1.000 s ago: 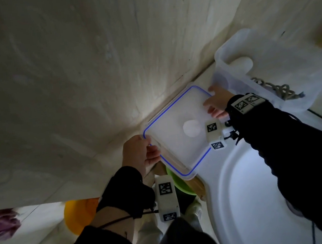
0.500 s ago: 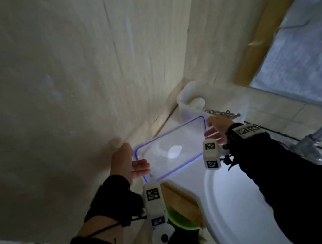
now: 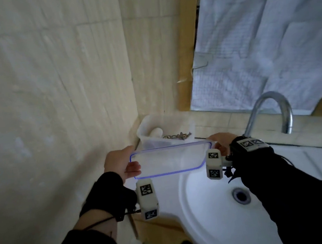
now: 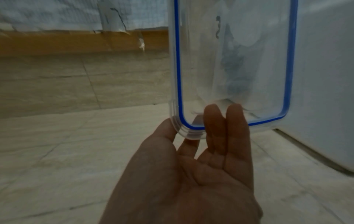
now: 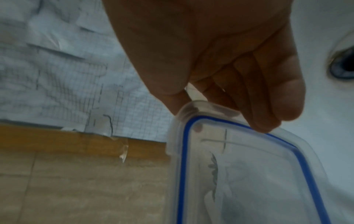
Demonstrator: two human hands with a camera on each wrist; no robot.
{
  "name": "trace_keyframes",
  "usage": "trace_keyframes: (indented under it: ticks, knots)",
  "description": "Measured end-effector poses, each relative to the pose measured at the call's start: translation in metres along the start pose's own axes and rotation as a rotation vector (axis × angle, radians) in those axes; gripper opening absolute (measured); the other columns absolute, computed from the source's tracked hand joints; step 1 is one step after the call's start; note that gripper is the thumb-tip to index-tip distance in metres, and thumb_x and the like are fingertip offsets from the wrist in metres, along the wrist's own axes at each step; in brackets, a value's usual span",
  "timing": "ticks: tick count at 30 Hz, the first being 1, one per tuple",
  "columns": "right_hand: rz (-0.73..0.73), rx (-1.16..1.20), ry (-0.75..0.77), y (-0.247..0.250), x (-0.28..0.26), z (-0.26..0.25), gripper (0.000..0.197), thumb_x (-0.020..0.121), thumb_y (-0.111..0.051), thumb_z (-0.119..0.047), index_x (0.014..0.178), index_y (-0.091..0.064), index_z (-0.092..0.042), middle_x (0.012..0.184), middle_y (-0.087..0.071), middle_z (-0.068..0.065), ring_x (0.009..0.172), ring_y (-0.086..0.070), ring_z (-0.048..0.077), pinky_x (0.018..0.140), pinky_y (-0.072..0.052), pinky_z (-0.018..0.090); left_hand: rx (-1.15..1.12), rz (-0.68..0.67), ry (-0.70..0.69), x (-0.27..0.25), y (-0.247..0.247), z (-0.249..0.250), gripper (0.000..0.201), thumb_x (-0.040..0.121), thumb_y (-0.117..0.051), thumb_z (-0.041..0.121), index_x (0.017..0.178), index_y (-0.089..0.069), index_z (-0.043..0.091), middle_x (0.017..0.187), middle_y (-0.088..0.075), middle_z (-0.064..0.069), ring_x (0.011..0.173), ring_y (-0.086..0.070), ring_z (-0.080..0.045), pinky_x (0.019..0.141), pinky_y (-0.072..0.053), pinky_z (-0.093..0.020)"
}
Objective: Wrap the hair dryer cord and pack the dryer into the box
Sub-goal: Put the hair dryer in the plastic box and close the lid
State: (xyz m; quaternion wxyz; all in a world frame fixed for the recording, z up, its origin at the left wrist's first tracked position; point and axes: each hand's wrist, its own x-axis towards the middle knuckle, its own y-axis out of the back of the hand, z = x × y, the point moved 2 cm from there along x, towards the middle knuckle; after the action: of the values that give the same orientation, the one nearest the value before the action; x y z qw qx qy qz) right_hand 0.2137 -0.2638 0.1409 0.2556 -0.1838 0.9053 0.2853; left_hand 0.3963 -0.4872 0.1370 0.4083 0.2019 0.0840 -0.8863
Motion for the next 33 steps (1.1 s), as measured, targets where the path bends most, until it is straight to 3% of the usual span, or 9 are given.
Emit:
trace_keyframes:
  ticks: [2, 4, 7, 9, 14, 21, 26, 29, 33]
  knots:
    - [-0.001, -0.06, -0.017, 0.014, -0.004, 0.007, 0.025, 0.094, -0.047, -0.016, 0.076, -0.054, 0.0, 0.058, -0.063, 0.012, 0.058, -0.042, 0.021, 0.043, -0.037, 0.019, 0.05, -0.049, -0.024, -0.001, -0.01, 0.006, 0.018, 0.082, -0.061, 0.016, 0.07, -0.055, 0.003, 0.032, -0.051, -0.007, 0.026, -0.05, -0.016, 0.038, -0.051, -0.026]
    - [-0.022, -0.002, -0.015, 0.026, -0.009, 0.011, 0.01, 0.093, -0.049, -0.012, 0.094, -0.055, -0.004, 0.087, -0.061, 0.012, 0.066, -0.048, 0.02, 0.057, -0.042, 0.015, 0.088, -0.093, -0.061, 0.0, -0.02, 0.013, 0.012, 0.08, -0.06, 0.011, 0.071, -0.056, 0.006, 0.038, -0.051, -0.007, 0.029, -0.051, -0.015, 0.039, -0.052, -0.025]
    - [-0.036, 0.029, -0.013, 0.047, -0.011, 0.017, 0.009, 0.087, -0.056, -0.011, 0.079, -0.057, -0.009, 0.082, -0.055, 0.006, 0.07, -0.053, 0.017, 0.083, -0.048, 0.033, 0.137, -0.13, -0.136, 0.002, -0.035, 0.024, 0.008, 0.08, -0.057, 0.009, 0.073, -0.055, 0.008, 0.051, -0.051, -0.008, 0.031, -0.051, -0.013, 0.042, -0.052, -0.024]
    - [-0.053, 0.025, -0.014, 0.053, -0.011, 0.016, 0.011, 0.087, -0.057, -0.011, 0.076, -0.056, -0.011, 0.083, -0.055, 0.006, 0.073, -0.054, 0.017, 0.091, -0.046, 0.034, 0.155, -0.122, -0.192, 0.006, -0.041, 0.032, 0.005, 0.08, -0.056, 0.008, 0.075, -0.055, 0.008, 0.053, -0.054, -0.008, 0.036, -0.053, -0.017, 0.044, -0.052, -0.025]
    - [-0.085, 0.015, 0.002, 0.056, -0.005, -0.001, 0.015, 0.089, -0.055, -0.009, 0.074, -0.052, -0.01, 0.079, -0.052, 0.005, 0.069, -0.05, 0.015, 0.065, -0.045, 0.024, 0.168, -0.094, -0.22, 0.026, -0.05, 0.046, 0.007, 0.079, -0.056, 0.006, 0.073, -0.054, 0.004, 0.067, -0.054, -0.016, 0.055, -0.054, -0.028, 0.054, -0.054, -0.032]
    - [-0.05, 0.002, -0.048, 0.026, 0.039, -0.029, 0.021, 0.081, -0.064, -0.007, 0.064, -0.052, -0.004, 0.064, -0.049, 0.009, 0.058, -0.048, 0.023, 0.065, -0.041, 0.034, 0.151, 0.035, -0.153, 0.087, -0.054, 0.041, 0.011, 0.079, -0.05, 0.004, 0.069, -0.052, 0.0, 0.075, -0.052, -0.018, 0.057, -0.043, -0.025, 0.054, -0.043, -0.033]
    - [-0.069, 0.007, -0.075, 0.01, 0.075, -0.047, 0.018, 0.081, -0.062, -0.004, 0.067, -0.052, -0.002, 0.064, -0.049, 0.011, 0.056, -0.048, 0.024, 0.052, -0.041, 0.031, 0.32, 0.143, -0.197, 0.135, -0.062, 0.042, 0.023, 0.078, -0.05, 0.02, 0.06, -0.053, 0.007, 0.07, -0.058, -0.015, 0.071, -0.055, -0.031, 0.081, -0.053, -0.049]
    - [-0.062, 0.039, -0.083, 0.003, 0.094, -0.055, 0.019, 0.081, -0.061, -0.001, 0.066, -0.05, -0.002, 0.063, -0.046, 0.012, 0.052, -0.045, 0.025, 0.046, -0.037, 0.028, 0.398, 0.194, -0.235, 0.155, -0.071, 0.041, 0.027, 0.083, -0.051, 0.016, 0.056, -0.045, 0.014, 0.064, -0.047, -0.009, 0.071, -0.045, -0.028, 0.069, -0.042, -0.037]
    - [-0.044, 0.088, -0.099, -0.005, 0.122, -0.056, 0.021, 0.079, -0.063, 0.0, 0.062, -0.051, 0.0, 0.065, -0.047, 0.013, 0.052, -0.047, 0.025, 0.045, -0.039, 0.029, 0.468, 0.249, -0.32, 0.182, -0.082, 0.035, 0.033, 0.081, -0.052, 0.011, 0.05, -0.039, 0.009, 0.059, -0.037, -0.011, 0.051, -0.03, -0.024, 0.059, -0.03, -0.034]
